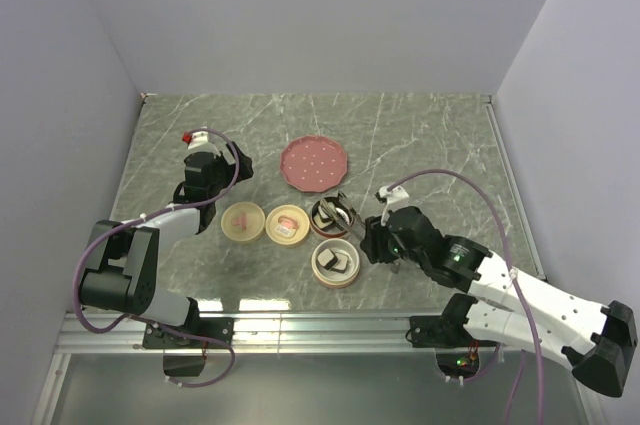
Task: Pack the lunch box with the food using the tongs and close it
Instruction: Place the food into the lunch box, then put down the clamp
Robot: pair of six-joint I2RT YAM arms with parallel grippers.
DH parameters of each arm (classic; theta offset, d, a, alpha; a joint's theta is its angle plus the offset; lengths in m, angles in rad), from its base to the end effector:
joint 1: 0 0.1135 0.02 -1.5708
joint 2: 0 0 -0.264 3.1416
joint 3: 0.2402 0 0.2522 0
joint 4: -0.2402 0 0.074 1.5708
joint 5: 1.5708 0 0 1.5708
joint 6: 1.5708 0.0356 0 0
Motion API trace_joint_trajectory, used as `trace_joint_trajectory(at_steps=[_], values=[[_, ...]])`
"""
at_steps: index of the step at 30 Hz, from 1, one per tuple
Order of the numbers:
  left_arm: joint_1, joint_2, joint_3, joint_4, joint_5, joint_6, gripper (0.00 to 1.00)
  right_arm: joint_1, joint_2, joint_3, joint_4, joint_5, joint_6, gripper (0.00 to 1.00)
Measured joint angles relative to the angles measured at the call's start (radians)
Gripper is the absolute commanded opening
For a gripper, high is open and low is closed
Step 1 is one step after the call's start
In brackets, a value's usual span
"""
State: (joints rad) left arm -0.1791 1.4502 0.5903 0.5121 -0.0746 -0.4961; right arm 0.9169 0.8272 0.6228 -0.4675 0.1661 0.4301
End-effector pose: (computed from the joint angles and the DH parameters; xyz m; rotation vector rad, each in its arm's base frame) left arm 0.2922 -0.0502 0.1918 -0.3555 1.9033 -0.3814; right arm 0.1134 0.1383 0.2489 -0.4620 2.2413 0.5392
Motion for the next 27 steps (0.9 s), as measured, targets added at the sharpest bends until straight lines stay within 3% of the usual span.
trace_joint_trajectory(at_steps=[8,14,27], values=[[0.000,0.000,0.000,0.000,0.000,0.000,1.00,0.000,-0.050,0.025,0.015,0.084,-0.005,0.52],[0.000,0.000,0.000,0.000,0.000,0.000,1.00,-0.024,0.063,0.082,0.090,0.124,-0.036,0.53],[0.000,-0.006,0.000,0.005,0.000,-0.006,0.99,-0.456,0.261,0.085,0.380,-0.027,-0.097,0.52]])
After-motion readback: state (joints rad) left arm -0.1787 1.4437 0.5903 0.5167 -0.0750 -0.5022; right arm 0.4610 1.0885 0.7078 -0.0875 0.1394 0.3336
